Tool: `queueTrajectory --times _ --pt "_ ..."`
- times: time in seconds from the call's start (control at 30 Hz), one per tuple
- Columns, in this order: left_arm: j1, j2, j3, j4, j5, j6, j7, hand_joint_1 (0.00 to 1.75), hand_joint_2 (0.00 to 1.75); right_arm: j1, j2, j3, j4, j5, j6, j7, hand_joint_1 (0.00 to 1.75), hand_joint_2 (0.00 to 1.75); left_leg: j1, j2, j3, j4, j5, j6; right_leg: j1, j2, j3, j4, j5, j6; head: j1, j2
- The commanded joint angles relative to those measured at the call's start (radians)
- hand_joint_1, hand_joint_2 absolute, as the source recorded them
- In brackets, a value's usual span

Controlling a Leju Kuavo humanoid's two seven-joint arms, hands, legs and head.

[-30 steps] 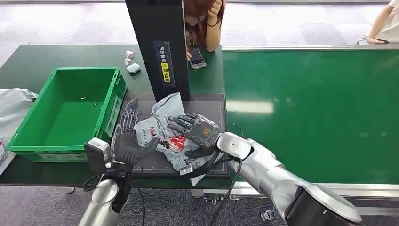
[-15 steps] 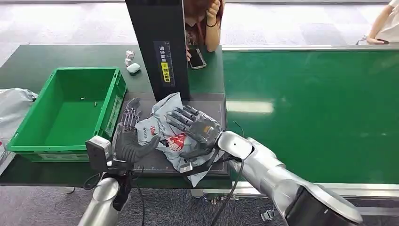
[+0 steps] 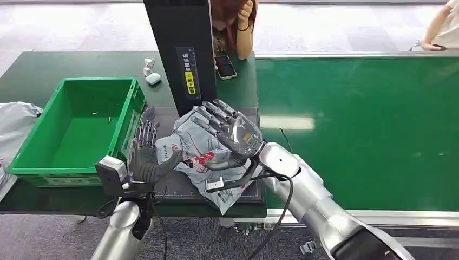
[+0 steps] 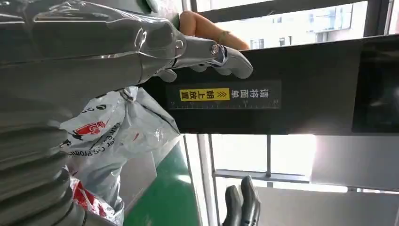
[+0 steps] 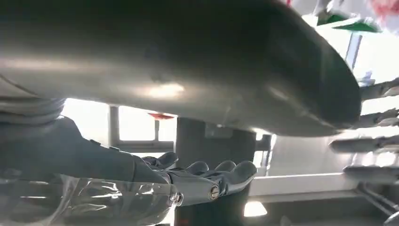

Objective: Moved the parcel from conveyor to table for the left to box.

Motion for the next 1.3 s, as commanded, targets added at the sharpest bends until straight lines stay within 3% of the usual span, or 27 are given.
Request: queueTrajectory --times 0.03,0.57,0.77,0.9,1.0,1.03,1.07,1.1,1.13,1.2,1.23,1.3 --pt "-0.038 0.008 -0.022 0.053 0.002 0.0 -0.003 0.0 1.75 0.004 -0.004 -0.056 -0.018 0.004 0.002 -0.008 0.0 0.0 0.001 -0.001 0.003 -0.001 0.0 -0.001 0.001 -0.003 0.004 -0.001 -0.001 -0.001 0.0 0.0" --pt "-0.038 0.008 -0.022 0.053 0.002 0.0 -0.003 0.0 1.75 0.004 -0.004 -0.056 -0.018 0.004 0.002 -0.008 0.0 0.0 0.001 -0.001 0.003 -0.001 0.0 -0.001 0.001 -0.002 0.004 -0.001 -0.001 -0.001 0.0 0.0" --pt "-0.011 0.002 -0.007 -0.009 0.036 0.131 -0.058 0.0 1.75 0.099 0.078 -0.392 -0.197 0.027 0.002 -0.2 0.0 0.0 0.001 -0.001 0.003 0.0 -0.001 -0.001 0.001 -0.002 0.003 -0.001 -0.001 -0.001 0.0 0.0" --pt "-0.026 0.012 -0.019 0.009 0.025 0.213 -0.047 0.0 1.75 0.147 0.063 -0.408 -0.36 -0.093 0.002 -0.2 0.0 0.0 0.0 -0.002 0.001 0.0 0.0 -0.001 0.001 -0.003 0.002 0.0 -0.001 -0.001 0.0 0.0" --pt "-0.021 0.018 -0.024 0.027 -0.039 0.309 -0.054 0.0 1.75 0.166 0.079 -0.452 -0.406 -0.206 0.002 -0.2 0.0 0.0 0.0 -0.002 0.001 0.0 0.0 -0.001 0.001 -0.002 0.002 0.0 -0.001 -0.001 0.0 0.0" --pt "0.003 0.052 -0.078 0.042 -0.313 0.43 0.062 0.0 1.75 0.361 0.205 -0.718 -0.39 -0.493 0.254 0.004 0.0 0.0 0.001 -0.002 0.004 -0.001 -0.001 -0.001 0.001 -0.003 0.005 -0.001 -0.001 -0.001 0.0 0.0" --pt "0.043 0.037 -0.06 0.016 -0.404 0.42 0.06 0.0 1.75 0.593 0.1 -0.712 -0.569 -0.87 0.337 -0.036 0.0 0.0 0.0 -0.001 0.004 -0.001 -0.001 -0.001 0.001 -0.002 0.004 -0.001 -0.001 -0.001 0.0 0.0" --pt "0.061 0.033 -0.056 0.01 -0.411 0.417 0.053 0.0 1.75 0.712 0.052 -0.717 -0.635 -1.247 0.372 -0.083 0.0 0.0 0.003 -0.008 0.009 -0.006 -0.001 -0.001 0.003 -0.009 0.013 -0.007 -0.002 -0.001 0.0 0.0" --pt "0.069 0.034 -0.059 0.008 -0.416 0.416 0.048 0.0 1.75 0.763 0.036 -0.727 -0.655 -1.396 0.404 -0.114 0.0 0.0 0.004 -0.015 0.015 -0.01 0.0 -0.001 0.004 -0.016 0.022 -0.014 -0.004 -0.002 0.0 0.0" --pt "0.067 0.035 -0.064 0.01 -0.416 0.409 0.047 0.0 1.75 0.748 0.037 -0.706 -0.658 -1.375 0.403 -0.116 0.0 0.0 0.005 -0.012 0.013 -0.004 -0.006 0.0 0.004 -0.013 0.015 -0.01 -0.01 -0.002 0.0 0.0" --pt "0.065 0.034 -0.064 0.008 -0.404 0.394 0.051 0.0 1.75 0.725 0.039 -0.686 -0.659 -1.356 0.387 -0.104 0.0 0.0 0.005 -0.017 0.018 -0.005 -0.008 0.0 0.004 -0.018 0.024 -0.013 -0.013 -0.002 0.0 0.0" --pt "0.067 0.029 -0.062 0.007 -0.398 0.386 0.053 0.0 1.75 0.705 0.04 -0.664 -0.663 -1.334 0.369 -0.095 0.0 0.0 0.001 -0.02 0.011 -0.001 -0.01 0.002 0.001 -0.02 0.02 -0.005 -0.016 0.001 0.005 0.0"
